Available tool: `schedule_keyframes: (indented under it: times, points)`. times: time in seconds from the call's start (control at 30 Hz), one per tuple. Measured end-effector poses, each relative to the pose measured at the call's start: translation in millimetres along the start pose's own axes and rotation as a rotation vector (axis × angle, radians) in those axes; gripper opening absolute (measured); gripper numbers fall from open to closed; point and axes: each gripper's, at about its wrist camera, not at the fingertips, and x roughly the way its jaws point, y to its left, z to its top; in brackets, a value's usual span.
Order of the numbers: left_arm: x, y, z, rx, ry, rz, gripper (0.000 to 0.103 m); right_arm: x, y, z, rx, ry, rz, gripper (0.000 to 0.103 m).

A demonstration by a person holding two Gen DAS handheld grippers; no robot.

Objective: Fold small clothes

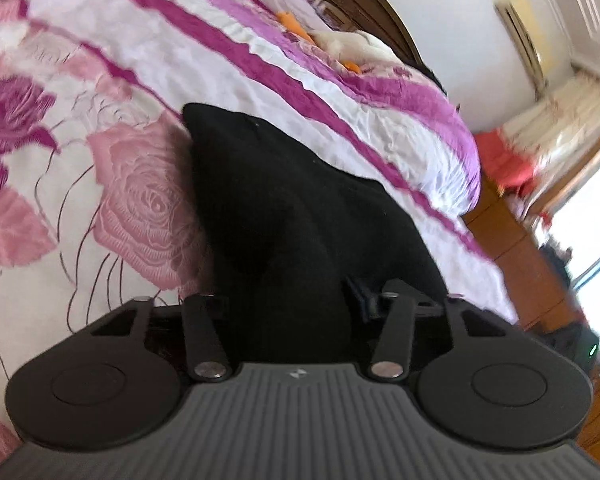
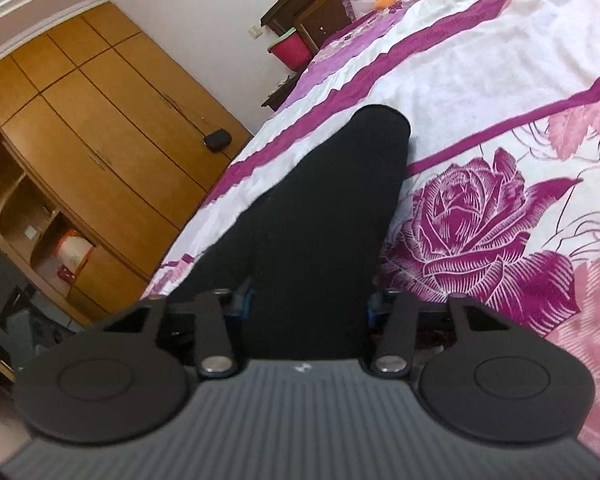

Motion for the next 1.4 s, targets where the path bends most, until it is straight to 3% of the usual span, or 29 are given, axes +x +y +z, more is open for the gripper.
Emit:
schedule_keyframes:
  times: [0.27,0.47,0.67,0.77,0.93,1.03,1.3,1.4]
  points:
    - [-16.9,-28.8,-10.9,-0.02,0.001,-0.058,0.05,-37.4,25.9,12.1,-0.028,-0.003,-0.036,0.045]
    - [-27.0,-69.1,-41.2,-0.03,0.021,-0.129,0.05,-93.6,27.0,16.1,-0.013,-0.008,-0.086,0.045]
    - [-28.1,-116.3,-85.3,0.011,0.094,-0.173,0.05,-161.4,15.0,0.9,-0.01,-0.039,-0.153,0.045]
    - [-21.4,-134.8,-110.9,0.084,0.136,-0.132,0.05,-182.7,-2.8,-16.9,-0.004,-0.041,-0.207,0.046]
    - [-8.7,-149.2,-143.1,0.262,0.15,0.034,0.051,-177.3,-37.6,-49.6,0.014,-0.007,-0.274,0.05]
    - [-14.3,-144.9,-149.5,0.292,0.143,0.061,0.052,-177.9,-44.4,-59.5,-0.009,-0.027,-0.271,0.055]
    - [-45.1,-166.8,-129.2,0.359,-0.004,0.148,0.052,-199.9,-21.9,-45.4,-0.068,-0.046,-0.338,0.057]
    - [-54.8,-179.3,-125.5,0.412,-0.078,0.162,0.052,-207.5,-12.0,-44.9,-0.143,-0.107,-0.409,0.056]
